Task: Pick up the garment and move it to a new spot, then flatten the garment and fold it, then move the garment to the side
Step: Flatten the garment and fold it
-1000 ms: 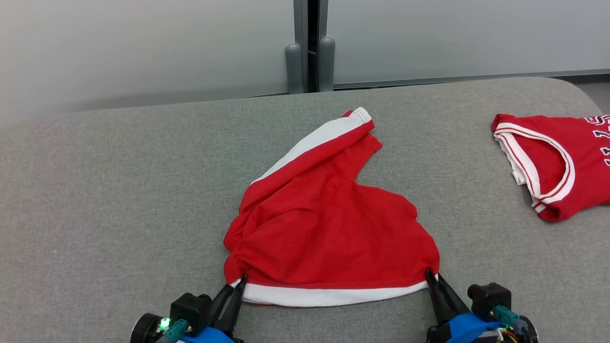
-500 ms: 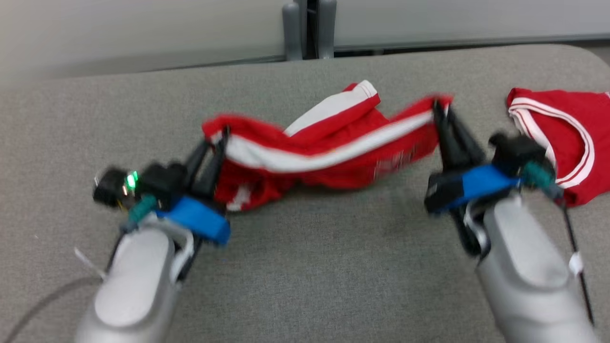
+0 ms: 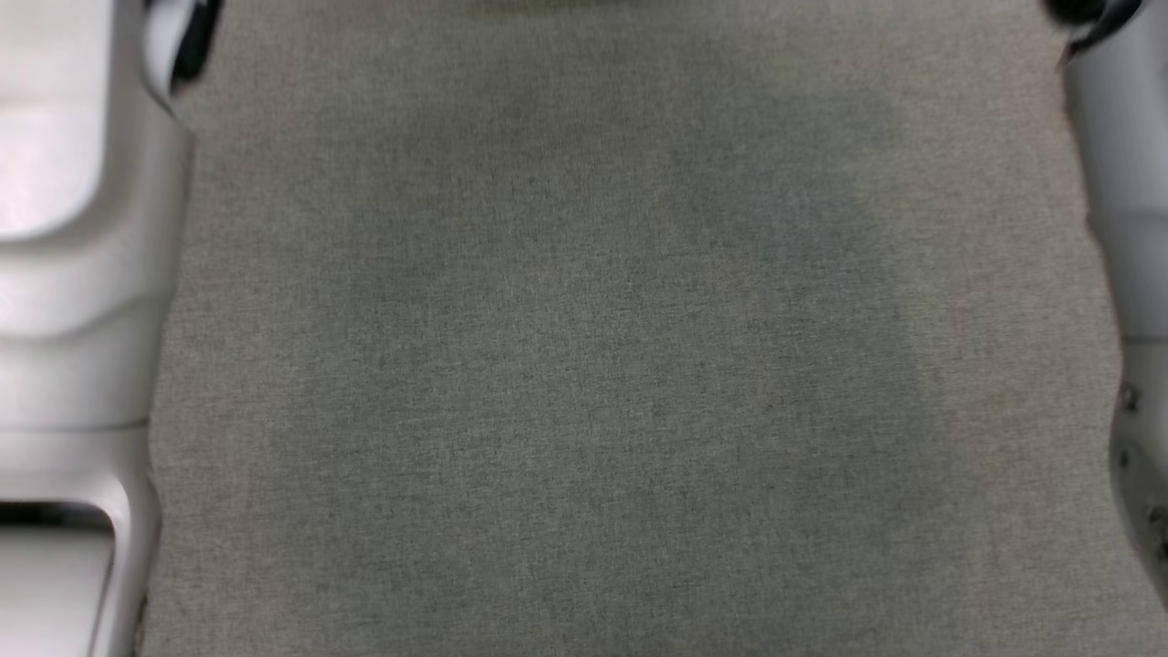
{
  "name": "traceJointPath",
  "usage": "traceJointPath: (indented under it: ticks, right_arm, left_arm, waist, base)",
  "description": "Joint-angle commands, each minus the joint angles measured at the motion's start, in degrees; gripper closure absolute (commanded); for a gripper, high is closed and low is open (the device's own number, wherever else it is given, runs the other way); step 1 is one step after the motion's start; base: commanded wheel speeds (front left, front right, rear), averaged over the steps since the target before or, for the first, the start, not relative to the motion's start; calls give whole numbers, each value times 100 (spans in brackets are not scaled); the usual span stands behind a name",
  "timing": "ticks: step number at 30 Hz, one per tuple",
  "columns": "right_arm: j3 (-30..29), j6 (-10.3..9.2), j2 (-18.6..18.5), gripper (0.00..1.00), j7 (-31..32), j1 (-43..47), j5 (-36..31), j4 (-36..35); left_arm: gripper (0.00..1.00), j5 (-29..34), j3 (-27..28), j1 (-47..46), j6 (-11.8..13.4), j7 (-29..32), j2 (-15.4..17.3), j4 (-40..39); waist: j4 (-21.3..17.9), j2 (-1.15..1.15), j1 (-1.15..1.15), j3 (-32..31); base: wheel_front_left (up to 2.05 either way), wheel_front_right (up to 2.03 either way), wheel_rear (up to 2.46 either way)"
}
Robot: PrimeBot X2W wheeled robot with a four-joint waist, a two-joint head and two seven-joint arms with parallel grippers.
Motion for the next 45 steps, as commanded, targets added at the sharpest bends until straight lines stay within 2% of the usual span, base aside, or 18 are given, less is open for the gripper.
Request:
traceJointPath:
  ticks: [1, 4, 7, 14, 22, 29, 36, 40, 45]
  right_arm:
    - [20, -2, -19, 100, 2, -225, -30, 50]
    - [30, -2, -89, 100, 1, -684, -29, 138]
    - [94, -2, -123, 100, 2, -782, -28, 164]
    - [100, -2, -107, 100, 1, -13, 289, 153]
    - [44, -2, -30, 100, 0, 1810, 419, -491]
    - [-38, -2, -88, 100, 1, 3677, 585, -1138]
    - [192, -2, -160, 100, 1, 5243, 695, -1616]
    - [308, -2, -205, 100, 1, 5981, 819, -1826]
    - [122, -2, -199, 100, 1, 6818, 949, -2078]
  left_arm:
    - [100, 6, 35, -213, -9, -14, 7, 38]
    - [100, -17, 44, -615, -9, -14, -31, 78]
    - [100, -59, 18, -707, -9, -14, -53, 73]
    - [100, -169, -78, 5, -8, -14, -94, -45]
    - [100, -242, 3, 1742, 58, -14, -235, -691]
    - [100, -333, 56, 3622, 120, -14, -397, -1341]
    - [100, -293, -106, 5300, 119, -15, -507, -1765]
    - [100, -354, -152, 6038, 140, -14, -545, -1902]
    - [100, -392, -113, 6755, 197, -14, -572, -2054]
  waist:
    - [24, 0, -2, 168]
    - [53, 0, -2, 273]
    - [87, 0, -2, 347]
    - [135, 0, -2, 473]
    - [89, 0, -2, 259]
    - [77, 0, -2, -222]
    - [32, 0, -2, -723]
    - [27, 0, -2, -993]
    - [55, 0, -2, -1305]
  base:
    - [0, 0, 0]
    - [0, 0, 0]
    - [0, 0, 0]
    - [0, 0, 0]
    - [0, 0, 0]
    - [0, 0, 0]
    - [0, 0, 0]
    - [0, 0, 0]
    - [0, 0, 0]
